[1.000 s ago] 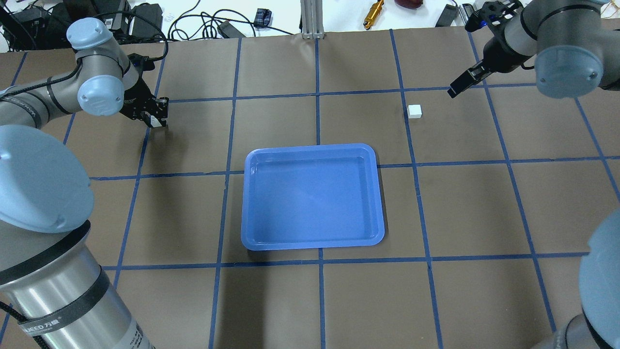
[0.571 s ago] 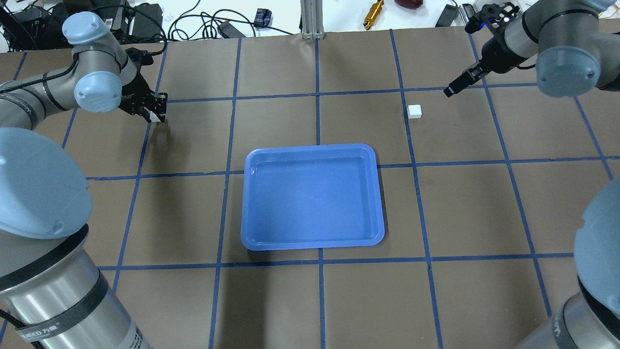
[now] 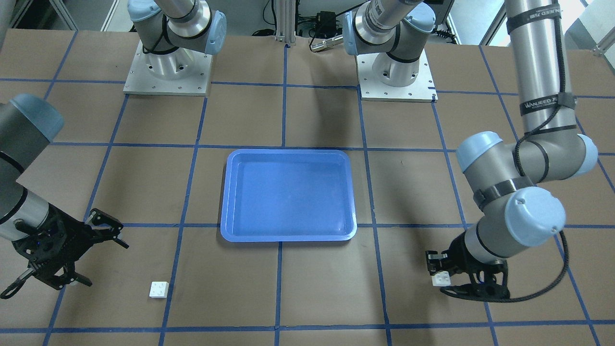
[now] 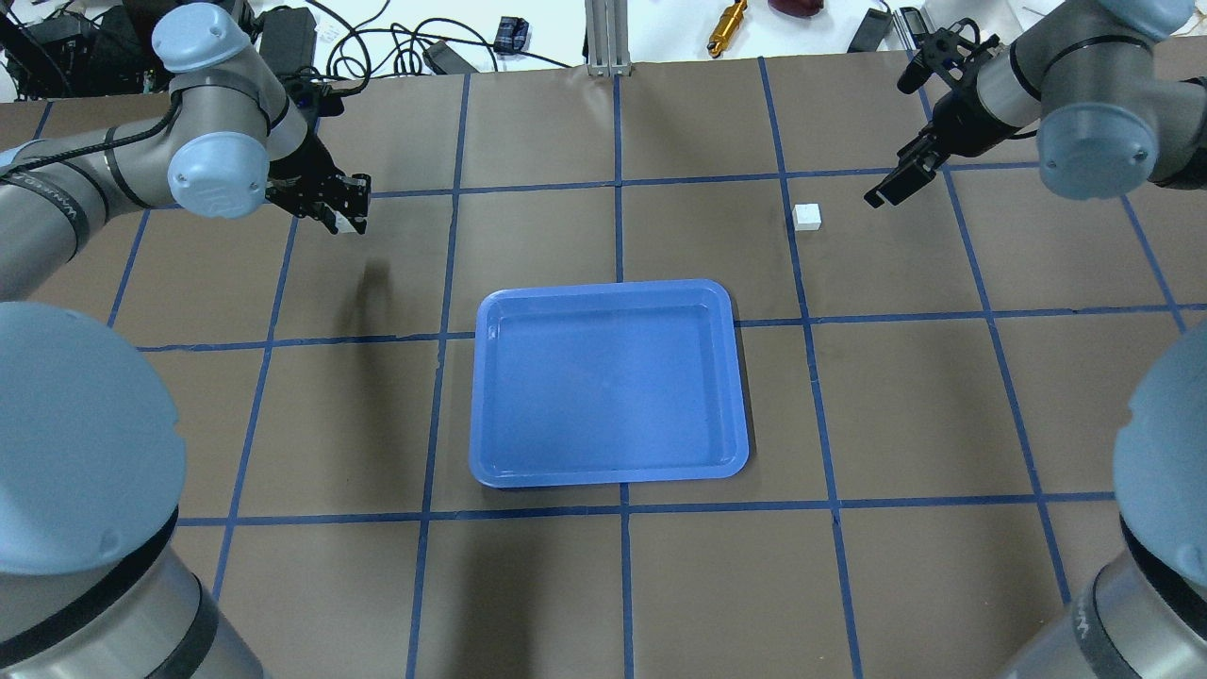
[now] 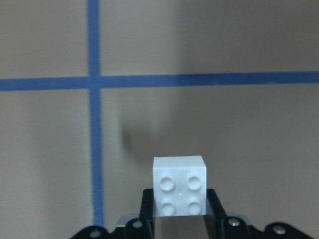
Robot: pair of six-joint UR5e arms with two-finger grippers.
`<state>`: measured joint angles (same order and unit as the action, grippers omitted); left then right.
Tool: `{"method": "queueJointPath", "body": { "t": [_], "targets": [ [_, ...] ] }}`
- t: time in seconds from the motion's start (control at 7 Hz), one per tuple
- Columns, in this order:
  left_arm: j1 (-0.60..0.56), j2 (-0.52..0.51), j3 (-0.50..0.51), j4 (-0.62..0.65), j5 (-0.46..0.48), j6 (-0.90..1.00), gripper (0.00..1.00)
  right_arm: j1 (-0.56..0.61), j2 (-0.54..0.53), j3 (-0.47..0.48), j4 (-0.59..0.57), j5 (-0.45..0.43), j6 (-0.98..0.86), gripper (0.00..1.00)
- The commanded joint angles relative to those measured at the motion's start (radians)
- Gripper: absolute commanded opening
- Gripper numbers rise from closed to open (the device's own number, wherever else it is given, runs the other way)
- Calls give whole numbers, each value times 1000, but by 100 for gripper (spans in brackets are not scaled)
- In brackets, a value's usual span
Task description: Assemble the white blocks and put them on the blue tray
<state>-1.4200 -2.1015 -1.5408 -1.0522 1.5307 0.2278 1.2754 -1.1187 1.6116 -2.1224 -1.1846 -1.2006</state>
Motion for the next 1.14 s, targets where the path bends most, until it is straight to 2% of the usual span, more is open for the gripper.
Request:
{"method": "queueJointPath", "body": {
  "t": [0.0,0.14,0.29,0.57,0.71,1.0],
  "targets": [
    [-150,116,-123,10,6,-120,24,-4,19,2,-1,3,-109,100],
    [-218,154,-163,17,5,-169,23,-17,37,2,1,13,-114,100],
    [-271,182,-191,17,-4,-242,23,-39,60,1,-1,72,-119,100],
    [-418,219,-252,20,9,-396,22,-48,74,-10,2,77,-125,100],
    [-477,219,-295,43,6,-479,20,-47,80,-9,-1,107,-198,99],
    [-514,198,-407,284,0,-528,20,-45,109,-10,-1,140,-311,100]
  ]
}}
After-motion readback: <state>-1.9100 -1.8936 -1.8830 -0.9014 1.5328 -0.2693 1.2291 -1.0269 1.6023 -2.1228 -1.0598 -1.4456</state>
